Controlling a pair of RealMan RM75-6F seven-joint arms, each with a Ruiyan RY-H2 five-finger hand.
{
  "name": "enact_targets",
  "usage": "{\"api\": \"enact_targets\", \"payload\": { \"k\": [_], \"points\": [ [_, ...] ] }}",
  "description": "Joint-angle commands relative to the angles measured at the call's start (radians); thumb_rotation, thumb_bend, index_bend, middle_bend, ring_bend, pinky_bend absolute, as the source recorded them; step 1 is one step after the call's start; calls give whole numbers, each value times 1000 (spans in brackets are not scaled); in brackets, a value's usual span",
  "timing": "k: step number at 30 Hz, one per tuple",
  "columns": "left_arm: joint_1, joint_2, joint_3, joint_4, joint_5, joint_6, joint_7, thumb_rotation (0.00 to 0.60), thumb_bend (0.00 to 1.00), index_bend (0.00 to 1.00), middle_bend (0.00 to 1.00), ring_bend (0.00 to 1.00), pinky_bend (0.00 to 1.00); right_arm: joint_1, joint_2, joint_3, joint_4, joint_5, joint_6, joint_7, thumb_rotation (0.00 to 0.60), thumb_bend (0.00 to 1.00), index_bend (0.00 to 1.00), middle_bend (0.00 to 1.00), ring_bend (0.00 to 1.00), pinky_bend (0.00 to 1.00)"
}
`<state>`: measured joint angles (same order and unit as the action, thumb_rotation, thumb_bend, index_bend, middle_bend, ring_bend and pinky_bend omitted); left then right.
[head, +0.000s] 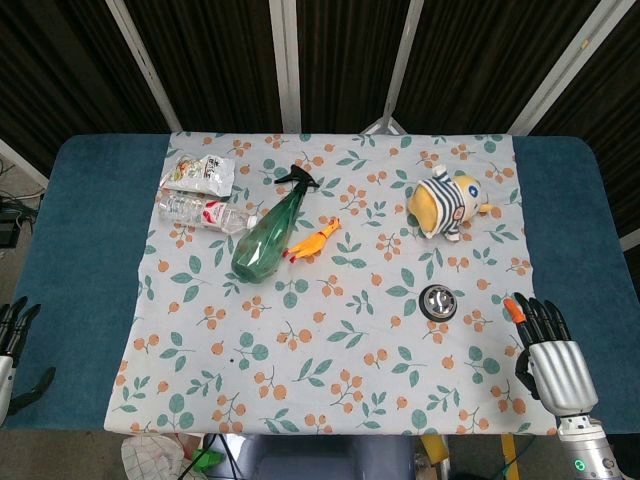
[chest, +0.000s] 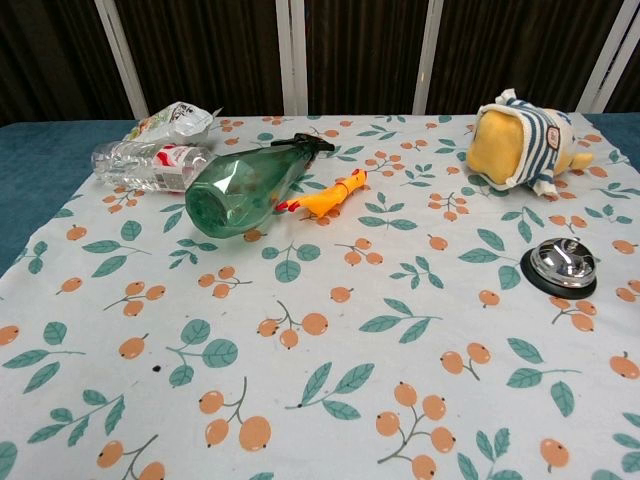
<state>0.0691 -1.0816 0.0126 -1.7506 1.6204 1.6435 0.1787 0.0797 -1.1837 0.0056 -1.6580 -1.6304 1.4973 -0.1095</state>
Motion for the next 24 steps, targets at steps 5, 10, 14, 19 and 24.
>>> {"api": "enact_targets", "payload": {
  "k": [5,10,14,19,24],
  "points": [
    [-2,0,4,0,4,-6,5,600,404,55,0,32,165,2,-1,-4,1,3,-11,-6,600,1000,8,0,0,0],
    [2,0,6,-2,10,3,6,600,404,55,0,32,165,2,0,-3,-2,1,-8,-6,600,1000,9,0,0,0],
    [3,0,4,0,3,2,4,600,404,55,0,33,165,2,-1,-2,-1,3,-8,-2,600,1000,9,0,0,0],
    [0,-4,3,-5,5,0,12,600,405,55,0,32,165,7,-6,-5,9,6,-21,-4,600,1000,9,0,0,0],
    [-1,-10,12,-5,18,-7,33,600,405,56,0,32,165,13,-12,-9,19,-6,-27,2,600,1000,8,0,0,0]
  ]
}}
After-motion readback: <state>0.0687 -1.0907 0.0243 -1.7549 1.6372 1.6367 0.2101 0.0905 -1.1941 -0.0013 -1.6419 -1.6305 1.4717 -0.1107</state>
